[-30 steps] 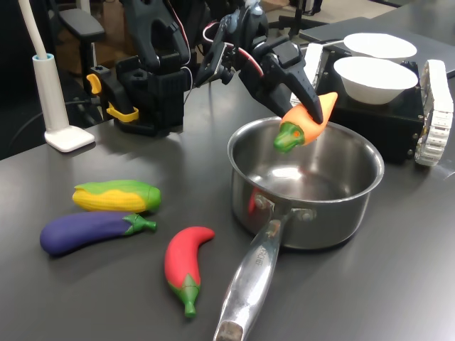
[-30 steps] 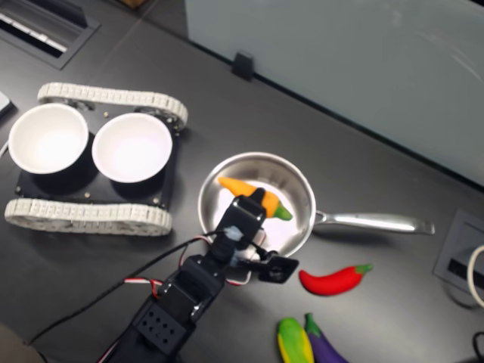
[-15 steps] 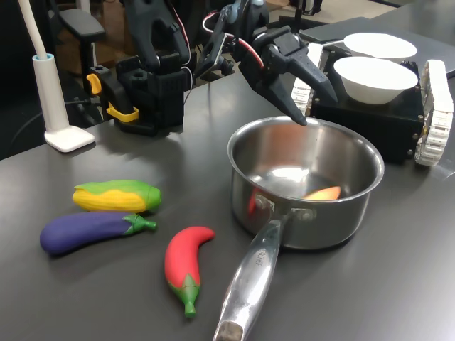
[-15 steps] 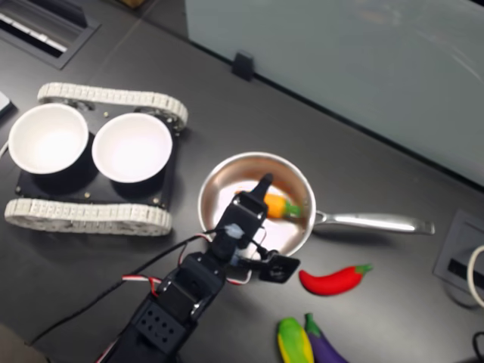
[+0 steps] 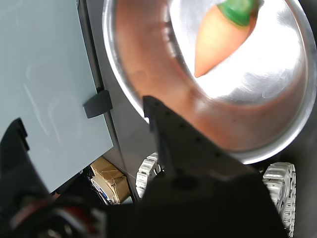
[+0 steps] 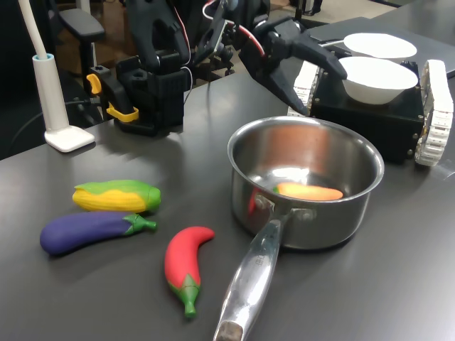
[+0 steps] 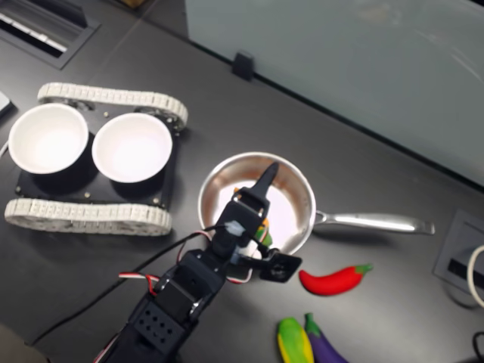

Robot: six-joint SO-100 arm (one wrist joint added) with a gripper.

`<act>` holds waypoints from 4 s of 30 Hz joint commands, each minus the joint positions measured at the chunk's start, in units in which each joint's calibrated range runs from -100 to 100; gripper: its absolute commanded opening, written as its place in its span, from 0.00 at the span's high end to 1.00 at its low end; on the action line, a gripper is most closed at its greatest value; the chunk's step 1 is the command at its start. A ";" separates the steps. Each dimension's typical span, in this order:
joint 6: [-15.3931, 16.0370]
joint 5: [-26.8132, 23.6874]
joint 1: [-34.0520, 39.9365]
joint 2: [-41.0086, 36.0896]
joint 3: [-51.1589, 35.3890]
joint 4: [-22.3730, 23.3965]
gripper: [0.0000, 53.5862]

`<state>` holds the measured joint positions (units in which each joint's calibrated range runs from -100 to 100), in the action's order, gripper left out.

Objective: Pick up the carrot and place them in the pan

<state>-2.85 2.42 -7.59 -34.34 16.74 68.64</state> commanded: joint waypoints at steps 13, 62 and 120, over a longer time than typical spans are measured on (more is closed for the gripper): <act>-0.77 4.10 -0.78 -5.77 -11.88 3.30 0.71; -1.02 2.00 9.08 -51.82 12.38 28.38 1.00; -0.93 2.10 5.76 -61.10 58.27 11.32 1.00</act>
<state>-3.40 5.30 0.00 -94.78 76.11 82.83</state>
